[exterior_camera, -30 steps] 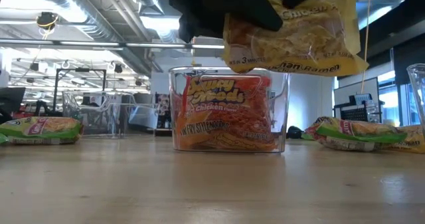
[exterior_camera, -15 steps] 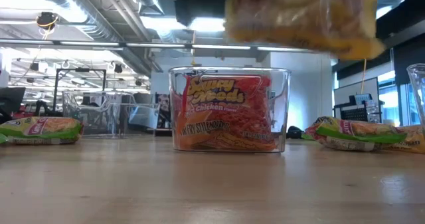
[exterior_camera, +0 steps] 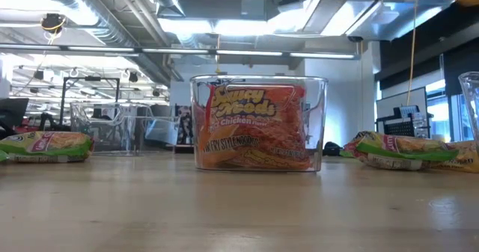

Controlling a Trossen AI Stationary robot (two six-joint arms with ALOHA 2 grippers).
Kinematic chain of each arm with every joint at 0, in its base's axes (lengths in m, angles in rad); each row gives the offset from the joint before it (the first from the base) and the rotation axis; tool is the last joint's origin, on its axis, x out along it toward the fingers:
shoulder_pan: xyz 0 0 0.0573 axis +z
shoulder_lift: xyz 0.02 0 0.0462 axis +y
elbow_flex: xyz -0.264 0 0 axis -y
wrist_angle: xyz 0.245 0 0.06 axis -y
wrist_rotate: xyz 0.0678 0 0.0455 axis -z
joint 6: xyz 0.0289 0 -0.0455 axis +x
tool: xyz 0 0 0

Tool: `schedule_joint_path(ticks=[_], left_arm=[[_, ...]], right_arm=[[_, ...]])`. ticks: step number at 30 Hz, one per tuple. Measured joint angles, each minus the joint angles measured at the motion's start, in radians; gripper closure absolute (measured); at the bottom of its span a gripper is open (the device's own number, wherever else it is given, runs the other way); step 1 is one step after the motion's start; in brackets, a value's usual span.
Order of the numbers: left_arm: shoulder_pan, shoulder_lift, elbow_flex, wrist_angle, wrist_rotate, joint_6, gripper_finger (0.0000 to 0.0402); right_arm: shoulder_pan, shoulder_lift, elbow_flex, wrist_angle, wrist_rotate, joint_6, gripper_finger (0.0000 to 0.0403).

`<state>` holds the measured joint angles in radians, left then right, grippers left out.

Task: Sort Maruchan noodles
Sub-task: Put the bottom yellow noodle pack into the bottom transparent bin

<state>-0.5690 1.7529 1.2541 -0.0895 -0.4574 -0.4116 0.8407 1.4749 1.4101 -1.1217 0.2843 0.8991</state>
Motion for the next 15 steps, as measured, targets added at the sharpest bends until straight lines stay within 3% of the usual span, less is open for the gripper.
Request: schedule_joint_path(ticks=[7, 15], left_arm=[[0.003, 0.0, 0.0, 0.0, -0.009, -0.006, 0.0198], [0.006, 0.0, 0.0, 0.0, -0.038, -0.006, 0.0198]], right_arm=[[0.171, -0.011, -0.003, -0.122, 0.011, 0.264, 0.0312], [0.301, -0.024, -0.16, -0.044, 0.011, 0.435, 0.0307]])
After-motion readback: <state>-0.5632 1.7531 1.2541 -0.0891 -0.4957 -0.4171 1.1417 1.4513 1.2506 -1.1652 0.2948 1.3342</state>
